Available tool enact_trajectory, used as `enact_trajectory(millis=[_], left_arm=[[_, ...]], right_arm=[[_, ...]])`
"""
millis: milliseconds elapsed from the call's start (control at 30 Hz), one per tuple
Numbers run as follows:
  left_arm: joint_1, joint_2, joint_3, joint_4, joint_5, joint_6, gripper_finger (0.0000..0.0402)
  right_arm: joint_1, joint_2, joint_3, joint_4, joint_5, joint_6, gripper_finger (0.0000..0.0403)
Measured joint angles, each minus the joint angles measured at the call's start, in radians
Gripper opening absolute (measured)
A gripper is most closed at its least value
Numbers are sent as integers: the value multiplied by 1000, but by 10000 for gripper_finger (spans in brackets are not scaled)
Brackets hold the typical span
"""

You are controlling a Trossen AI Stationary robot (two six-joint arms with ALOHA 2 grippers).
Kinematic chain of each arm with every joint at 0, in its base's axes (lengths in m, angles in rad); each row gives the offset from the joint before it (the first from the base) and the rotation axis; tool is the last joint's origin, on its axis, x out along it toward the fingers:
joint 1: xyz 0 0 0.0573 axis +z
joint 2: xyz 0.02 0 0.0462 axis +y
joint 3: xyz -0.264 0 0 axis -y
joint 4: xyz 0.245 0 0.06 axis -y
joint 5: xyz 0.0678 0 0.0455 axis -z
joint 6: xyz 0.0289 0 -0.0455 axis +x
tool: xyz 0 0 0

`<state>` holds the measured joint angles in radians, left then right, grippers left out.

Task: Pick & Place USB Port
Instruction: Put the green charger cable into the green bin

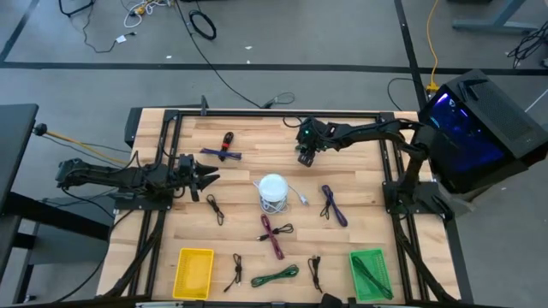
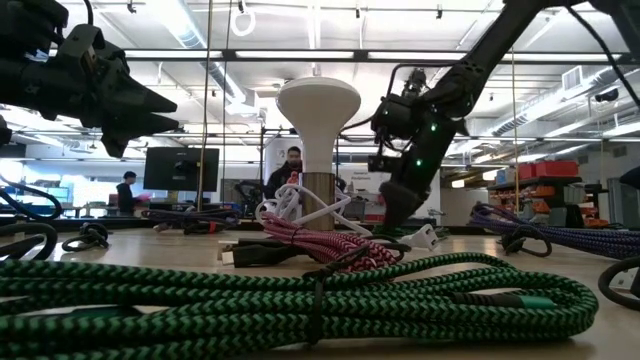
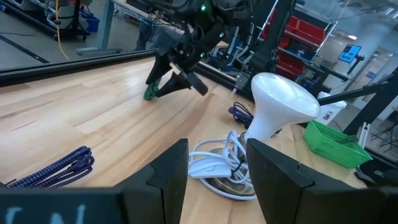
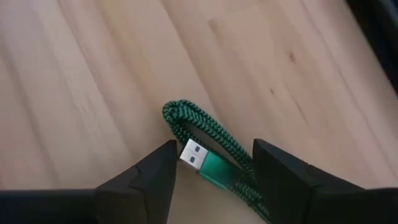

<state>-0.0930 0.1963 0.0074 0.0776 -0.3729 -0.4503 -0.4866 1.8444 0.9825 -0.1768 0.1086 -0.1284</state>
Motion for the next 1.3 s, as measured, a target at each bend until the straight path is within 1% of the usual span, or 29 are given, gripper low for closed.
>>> enact_trajectory(millis=[100, 167, 233, 333, 367, 467, 533, 700, 833, 933, 1000, 1167, 1300], left_arm=[[0, 0, 0, 0, 0, 9, 167], [0, 0, 0, 0, 0, 15, 167], [0, 0, 0, 0, 0, 16, 167], [0, 0, 0, 0, 0, 16, 167], [0, 0, 0, 0, 0, 16, 167], [0, 0, 0, 0, 0, 16, 167], [0, 0, 0, -1, 0, 16, 167], [0, 0, 0, -1, 0, 16, 167], [0, 0, 0, -1, 2, 16, 167], [0, 0, 0, -2, 17, 16, 167], [0, 0, 0, -2, 24, 16, 167], [0, 0, 0, -3, 27, 16, 167], [0, 0, 0, -2, 29, 11, 167]], right_arm=[[0, 26, 3, 10, 16, -9, 204], [2, 37, 11, -6, 33, -7, 185], [1, 38, 22, -26, 9, 8, 144], [0, 40, 50, -69, 1, 10, 42], [-3, 41, 63, -88, -5, 2, 24], [-3, 46, 104, -134, 21, 40, 14], [-3, 46, 142, -165, 20, 51, 11], [4, 44, 275, -296, 14, 107, 11], [24, 39, 385, -427, 16, 185, 11], [37, 37, 461, -531, 68, 267, 11], [48, 25, 501, -592, 74, 324, 11], [87, -73, 531, -647, 49, 486, 11], [145, -183, 531, -727, 84, 567, 11]])
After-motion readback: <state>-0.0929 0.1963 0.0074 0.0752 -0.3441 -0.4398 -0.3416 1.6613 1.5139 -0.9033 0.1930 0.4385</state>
